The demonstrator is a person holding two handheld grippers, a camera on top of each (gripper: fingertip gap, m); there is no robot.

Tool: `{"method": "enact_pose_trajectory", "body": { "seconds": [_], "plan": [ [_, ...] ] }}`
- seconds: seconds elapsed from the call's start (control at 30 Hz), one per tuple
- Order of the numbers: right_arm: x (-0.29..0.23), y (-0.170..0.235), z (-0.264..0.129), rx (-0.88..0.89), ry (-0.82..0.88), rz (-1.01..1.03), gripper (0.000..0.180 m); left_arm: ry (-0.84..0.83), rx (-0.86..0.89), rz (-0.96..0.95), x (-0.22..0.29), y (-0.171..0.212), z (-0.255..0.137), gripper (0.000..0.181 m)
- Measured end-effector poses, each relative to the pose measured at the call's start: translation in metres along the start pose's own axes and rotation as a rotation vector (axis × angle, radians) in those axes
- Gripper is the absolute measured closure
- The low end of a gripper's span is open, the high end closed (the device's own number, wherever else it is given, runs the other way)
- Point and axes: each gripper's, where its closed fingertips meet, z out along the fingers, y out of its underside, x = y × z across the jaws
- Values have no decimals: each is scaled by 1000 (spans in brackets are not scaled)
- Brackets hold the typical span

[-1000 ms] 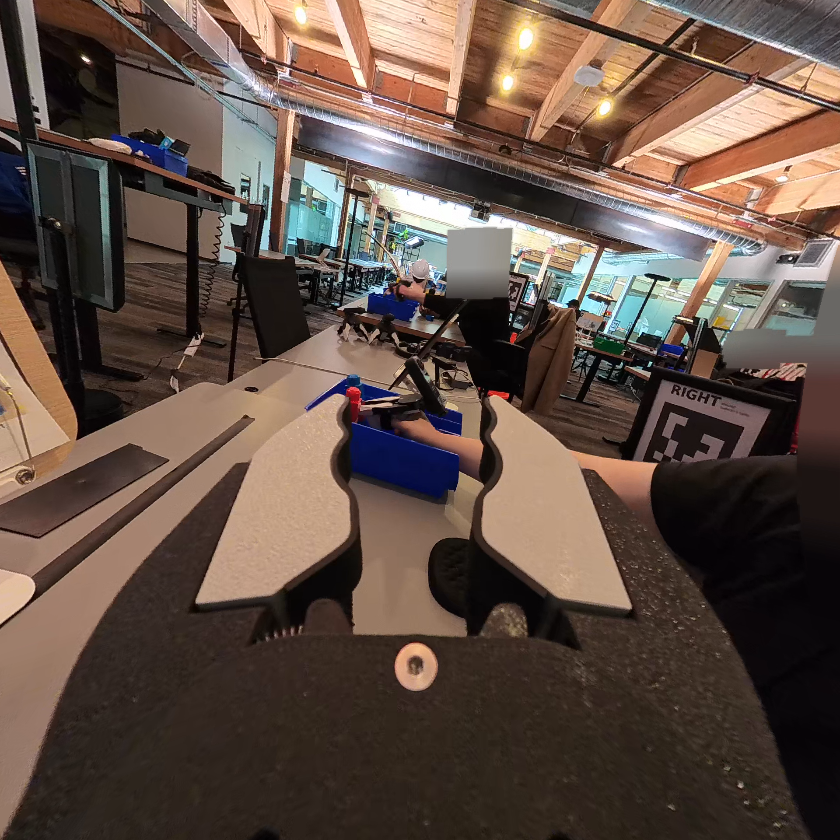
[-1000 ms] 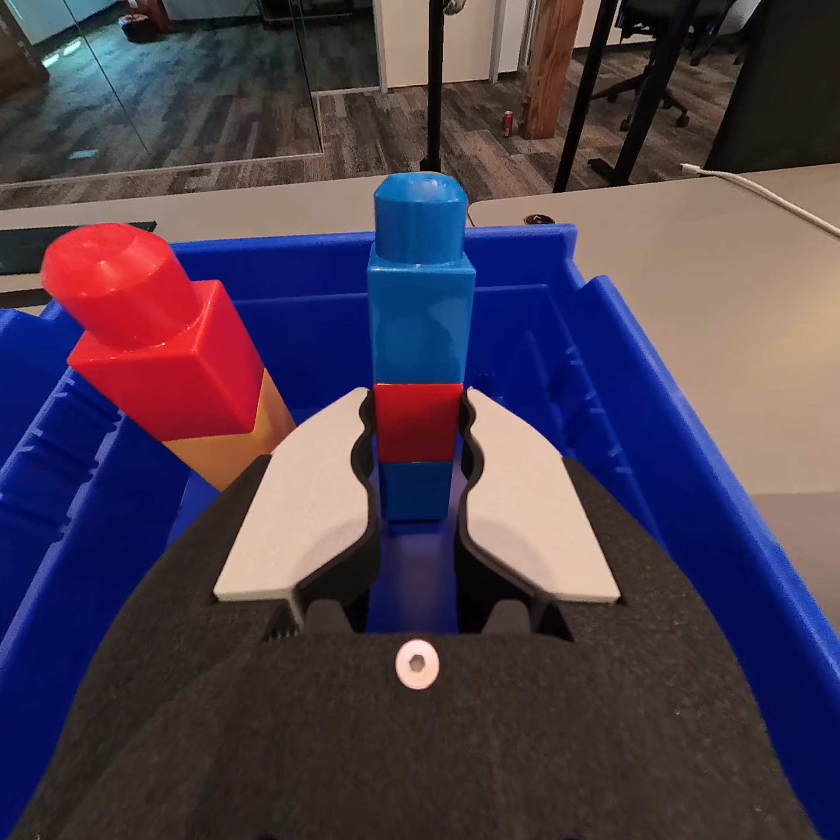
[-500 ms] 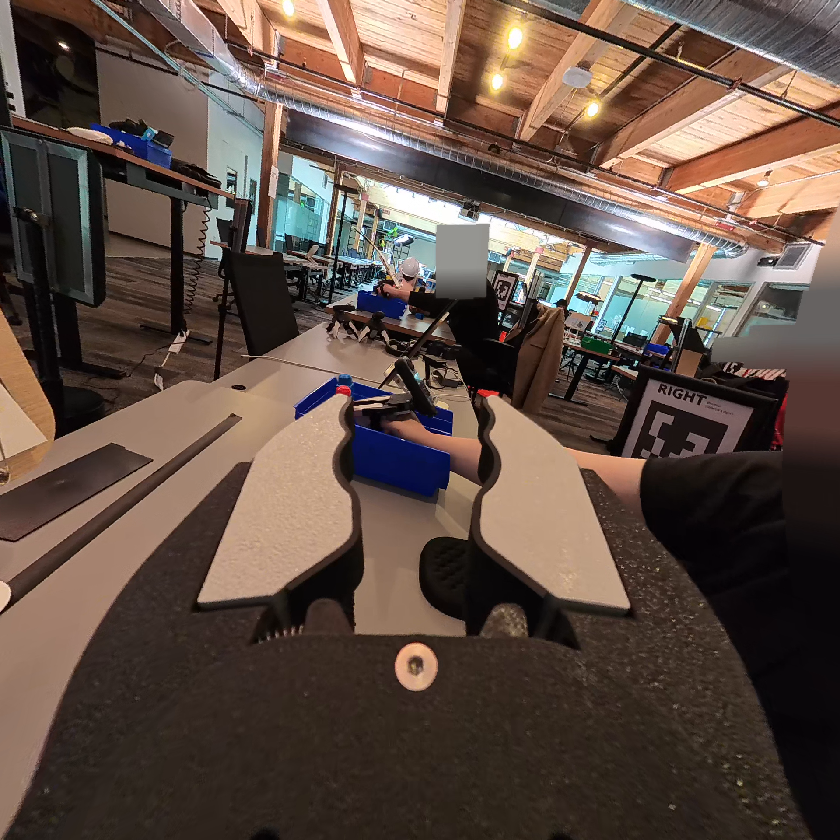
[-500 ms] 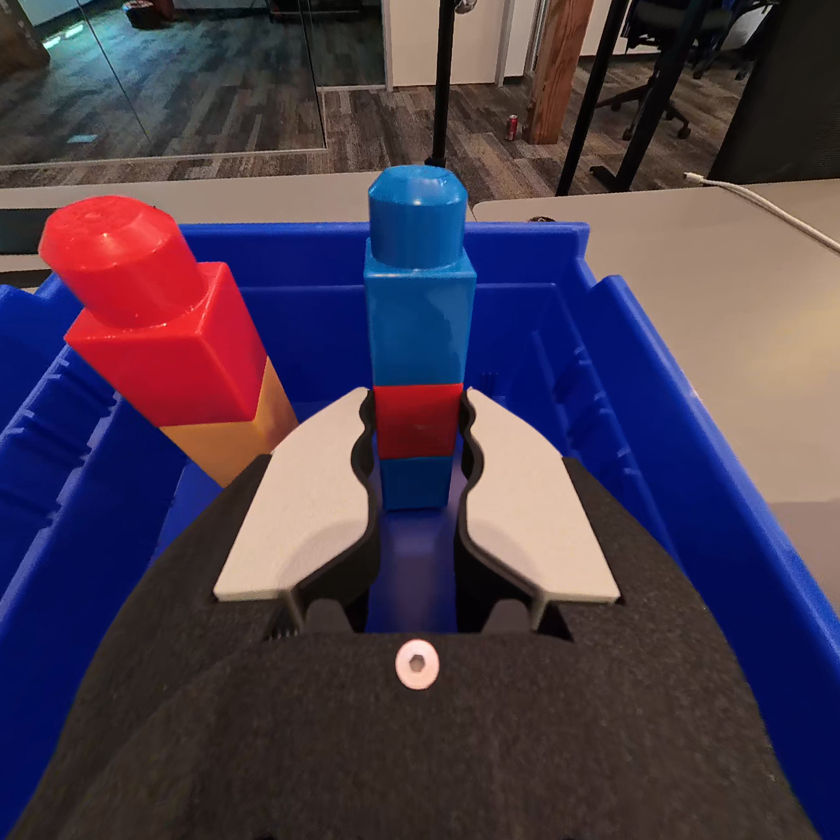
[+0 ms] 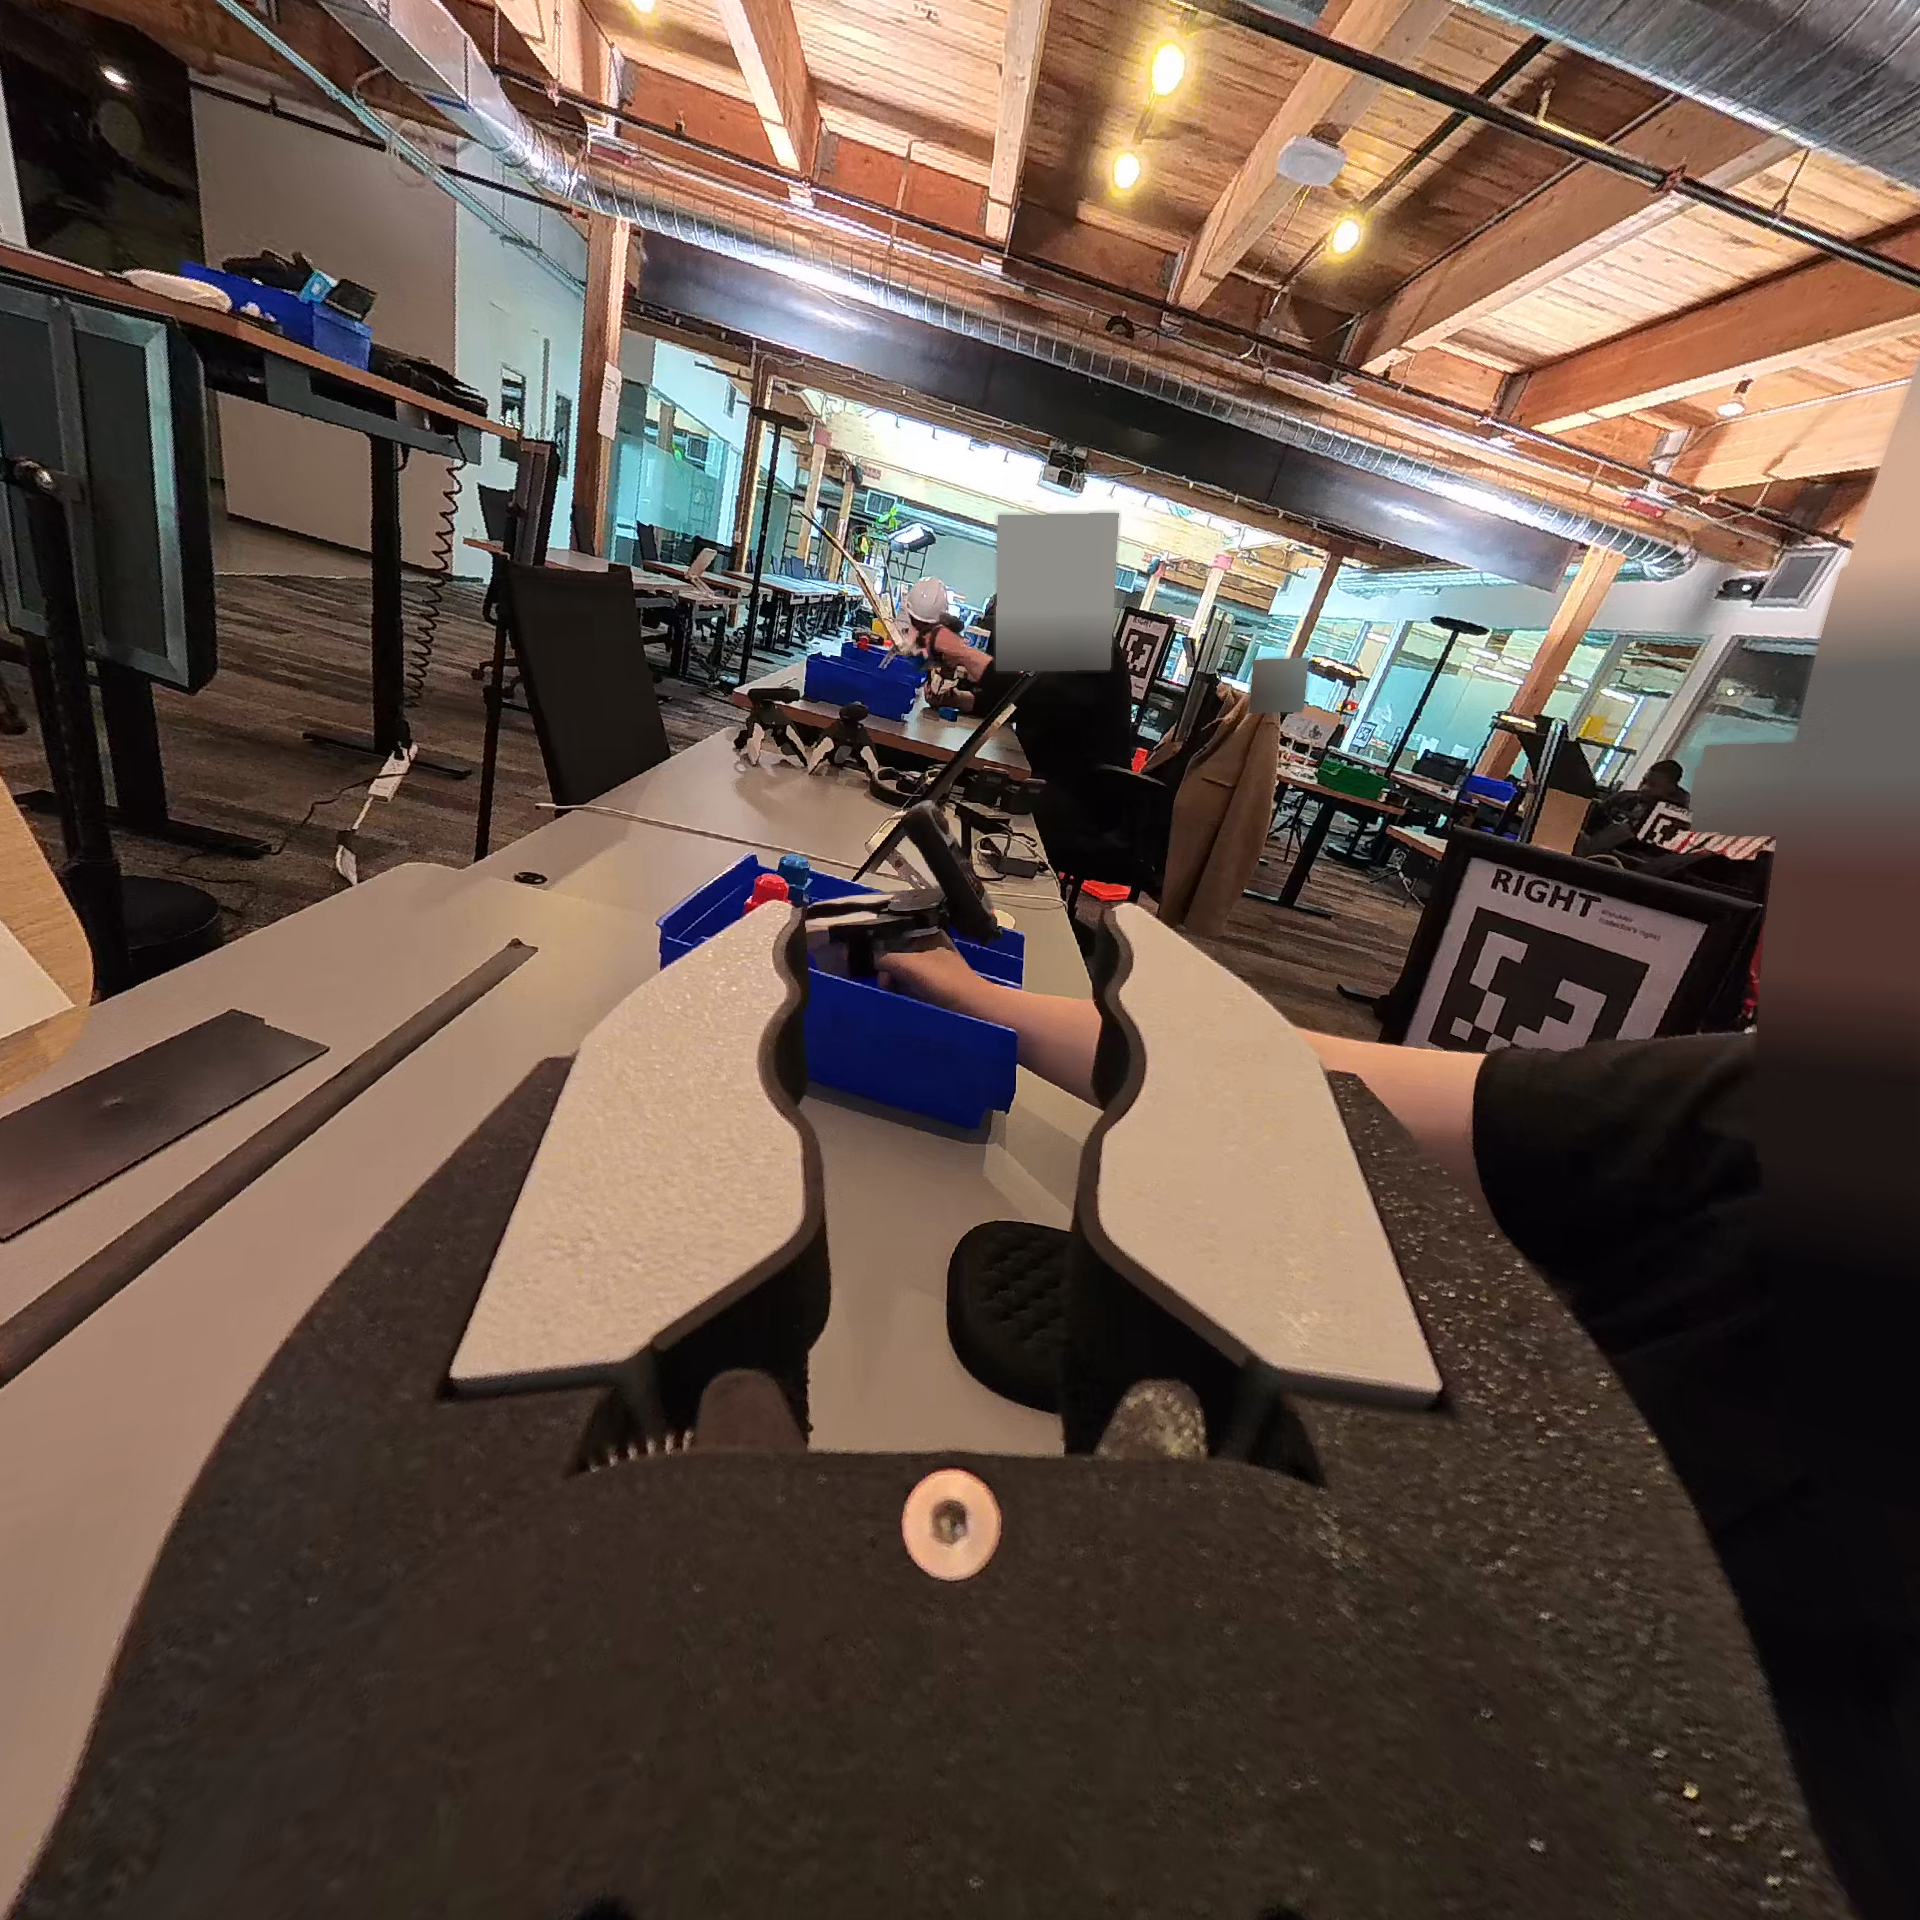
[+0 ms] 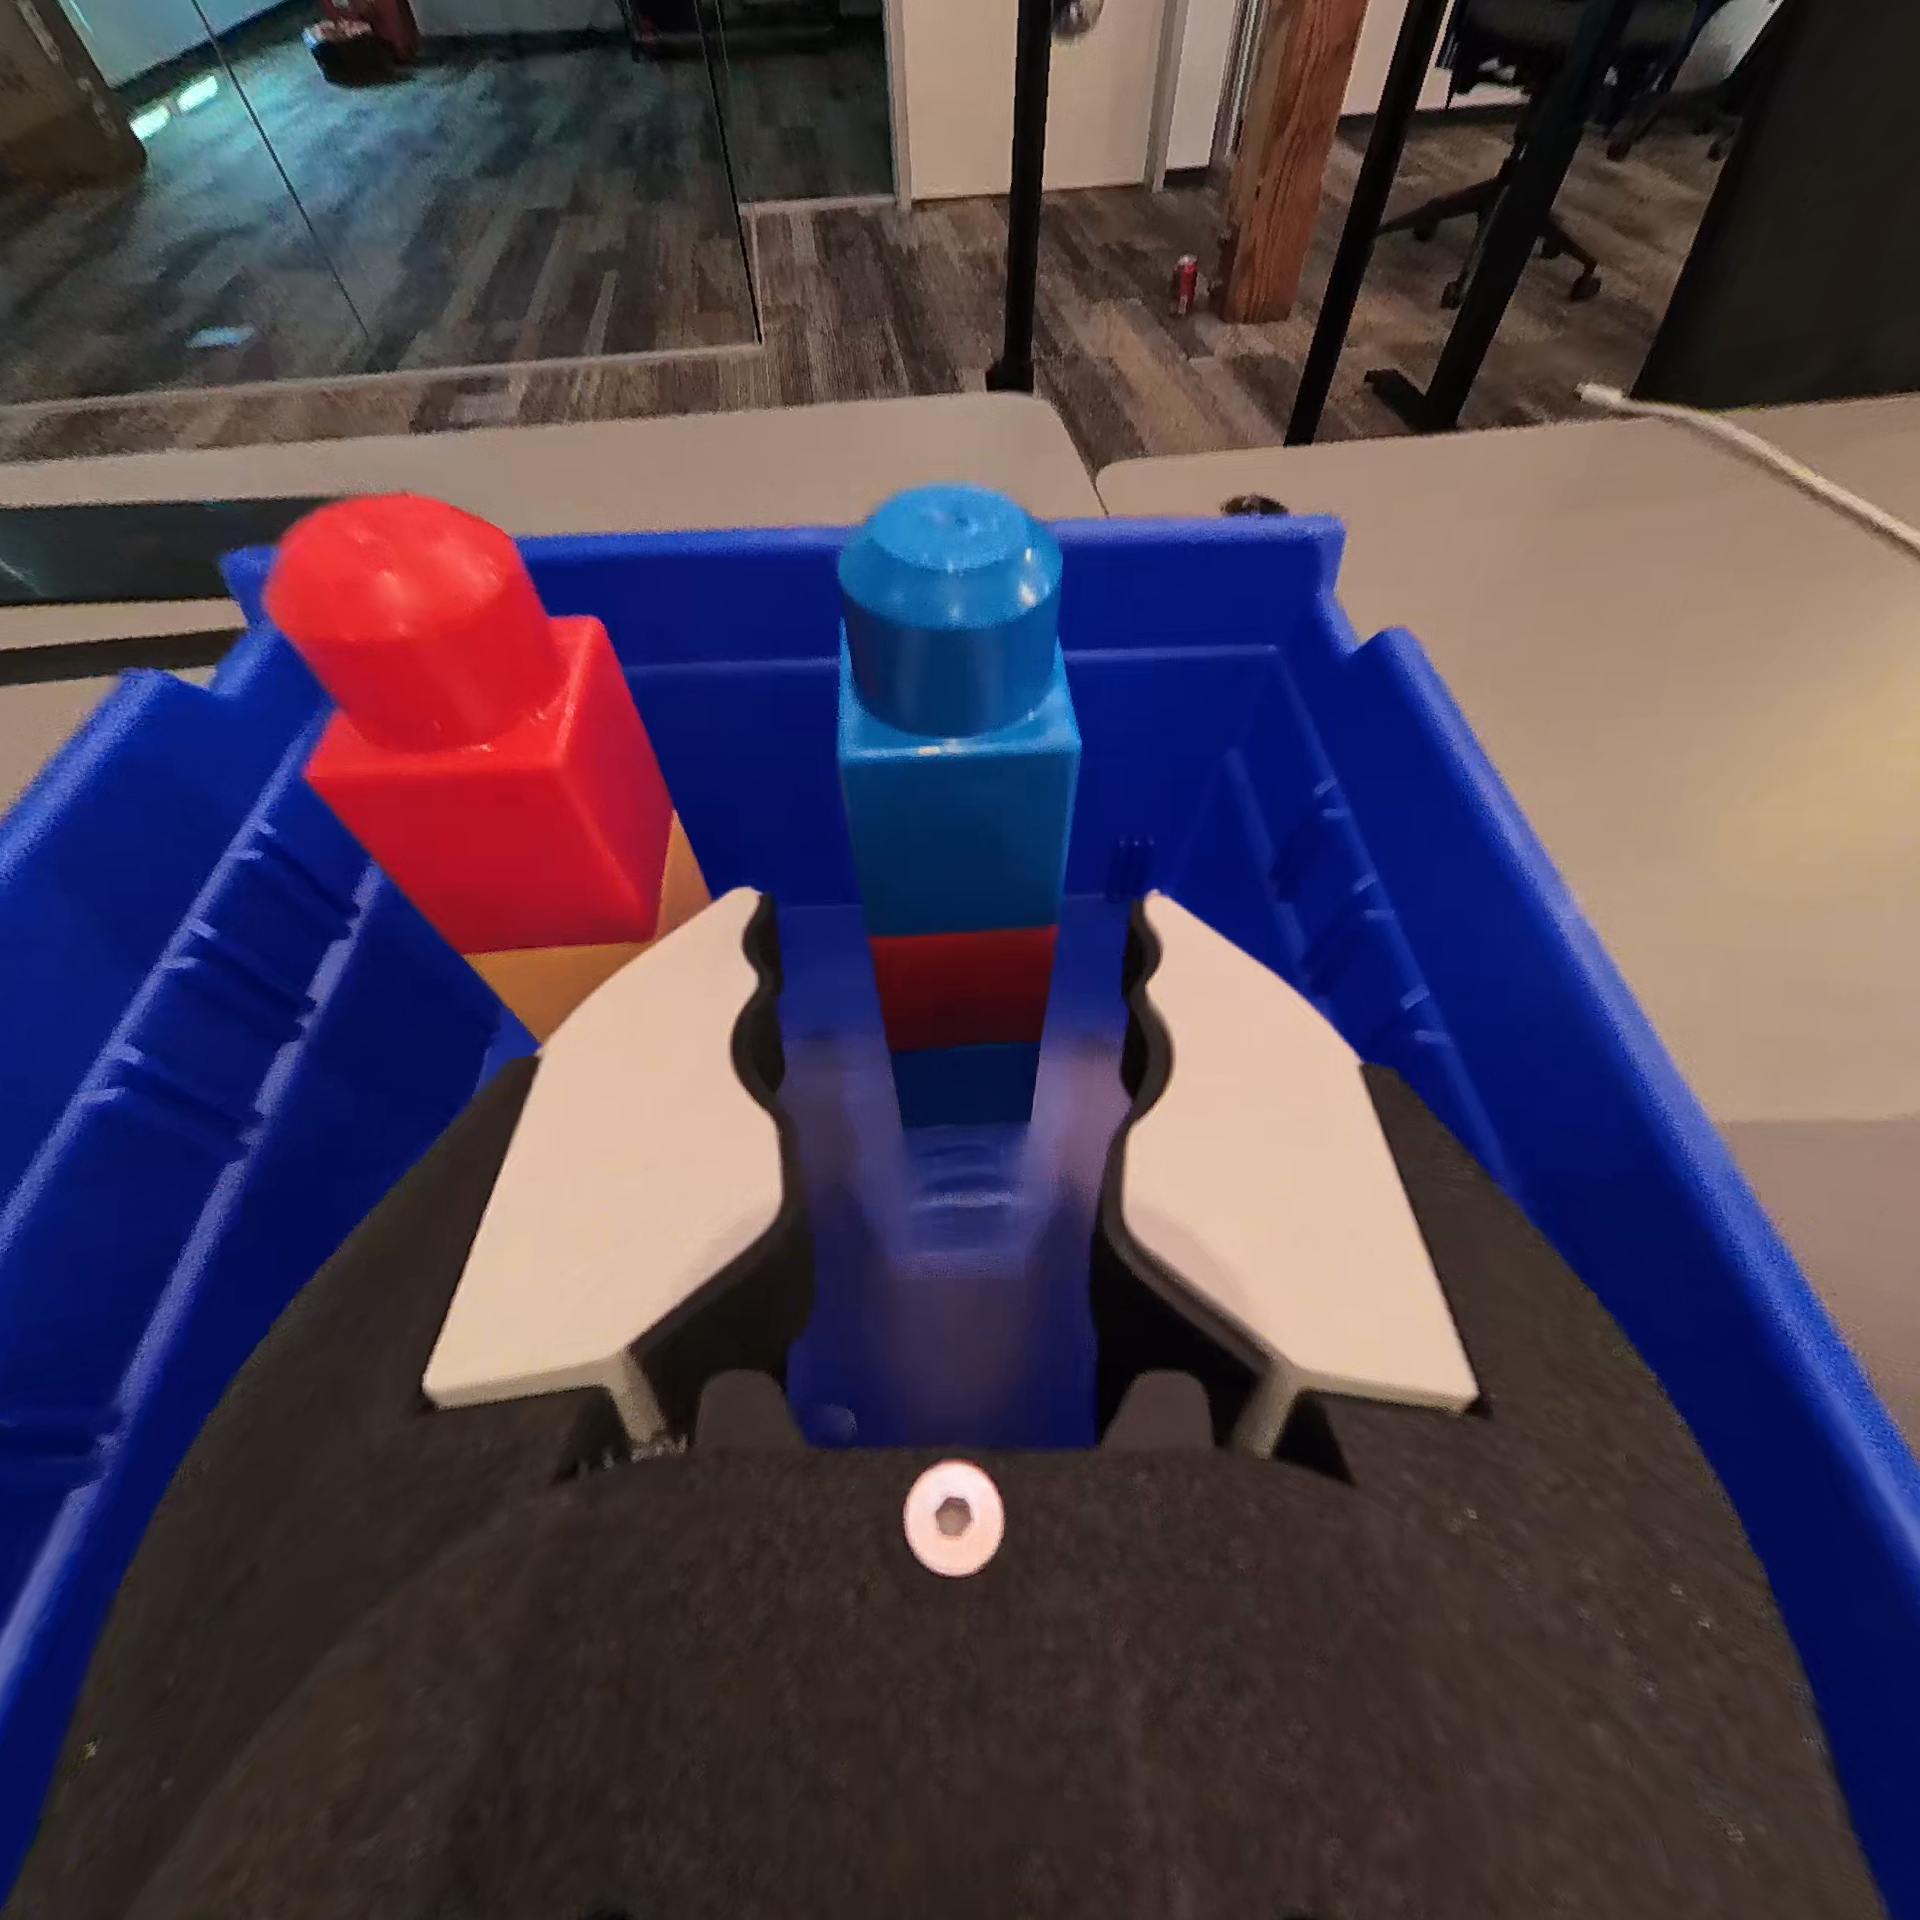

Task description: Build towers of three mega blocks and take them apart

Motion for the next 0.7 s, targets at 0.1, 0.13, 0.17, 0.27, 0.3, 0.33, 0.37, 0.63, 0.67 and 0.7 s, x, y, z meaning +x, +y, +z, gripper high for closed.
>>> {"method": "enact_pose_trajectory", "body": {
  "seconds": [0.1,0.13,0.17,0.27,0.3,0.33,0.37,0.63,0.67,0.7],
  "plan": [
    [-1,-19,-16,70,0,-7,110,-5,5,0,-1,-2,-3,129],
    [-2,-30,-26,118,-1,-9,110,-6,10,0,-1,-3,-4,129],
    [-4,-42,-37,174,-9,-10,110,-7,15,-1,-1,-5,-5,128],
    [-6,-89,-81,352,7,-21,112,-13,29,1,-1,-8,-8,128],
    [-10,-107,-98,415,4,-19,113,-15,32,2,-1,-9,-9,128],
    [-15,-126,-113,468,-1,-13,114,-18,33,3,-1,-10,-9,128],
    [-23,-145,-128,512,-15,-11,114,-22,33,5,-1,-10,-10,128],
    [-222,-230,-199,511,-459,-223,121,-78,-10,8,-17,2,-7,128],
    [-255,-230,-207,510,-545,-254,122,-88,-18,-6,-23,5,-6,127],
    [-285,-231,-215,518,-619,-274,123,-95,-20,-24,-28,8,-4,128]
  ]
}}
